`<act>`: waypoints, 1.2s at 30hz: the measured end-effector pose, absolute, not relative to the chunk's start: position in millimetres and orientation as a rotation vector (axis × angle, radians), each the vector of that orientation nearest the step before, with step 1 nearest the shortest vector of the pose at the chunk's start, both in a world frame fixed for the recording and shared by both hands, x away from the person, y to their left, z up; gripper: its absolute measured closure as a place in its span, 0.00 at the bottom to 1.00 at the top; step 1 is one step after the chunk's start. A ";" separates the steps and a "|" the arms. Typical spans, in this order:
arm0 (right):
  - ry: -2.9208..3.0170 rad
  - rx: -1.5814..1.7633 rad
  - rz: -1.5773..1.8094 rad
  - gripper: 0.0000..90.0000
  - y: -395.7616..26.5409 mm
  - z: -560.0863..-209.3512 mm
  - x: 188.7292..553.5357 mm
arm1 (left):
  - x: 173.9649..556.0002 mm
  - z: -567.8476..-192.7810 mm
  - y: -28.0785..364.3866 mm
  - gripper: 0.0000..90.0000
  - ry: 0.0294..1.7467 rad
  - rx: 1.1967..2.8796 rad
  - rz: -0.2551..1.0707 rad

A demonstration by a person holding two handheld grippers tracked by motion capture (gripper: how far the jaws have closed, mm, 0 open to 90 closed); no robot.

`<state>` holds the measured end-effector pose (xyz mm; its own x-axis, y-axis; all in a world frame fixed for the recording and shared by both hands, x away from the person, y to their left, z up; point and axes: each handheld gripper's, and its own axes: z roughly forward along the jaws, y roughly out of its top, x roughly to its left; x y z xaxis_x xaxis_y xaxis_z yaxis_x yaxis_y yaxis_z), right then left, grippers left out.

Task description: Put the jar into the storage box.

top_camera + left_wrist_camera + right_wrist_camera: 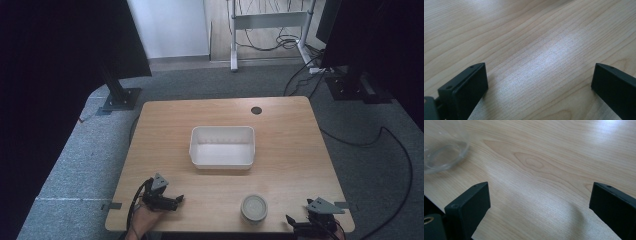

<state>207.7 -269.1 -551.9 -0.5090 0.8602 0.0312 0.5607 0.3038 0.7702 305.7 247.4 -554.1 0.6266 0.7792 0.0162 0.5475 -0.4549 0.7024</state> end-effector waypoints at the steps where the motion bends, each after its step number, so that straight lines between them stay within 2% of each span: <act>1: 2.188 1.268 1.062 0.03 -268.7 -550.5 206.6 | 305.8 -554.1 247.3 0.00 1.034 2.176 0.445; 36: 2.321 1.039 1.209 0.02 -211.7 -527.2 187.5 | 306.0 -554.2 246.2 0.00 1.047 2.170 0.452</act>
<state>187.5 -211.7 -527.2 -0.6821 0.7299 0.0445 0.4548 0.3757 0.8075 306.0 246.2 -554.2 0.6168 0.7869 0.0171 0.5522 -0.4481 0.7031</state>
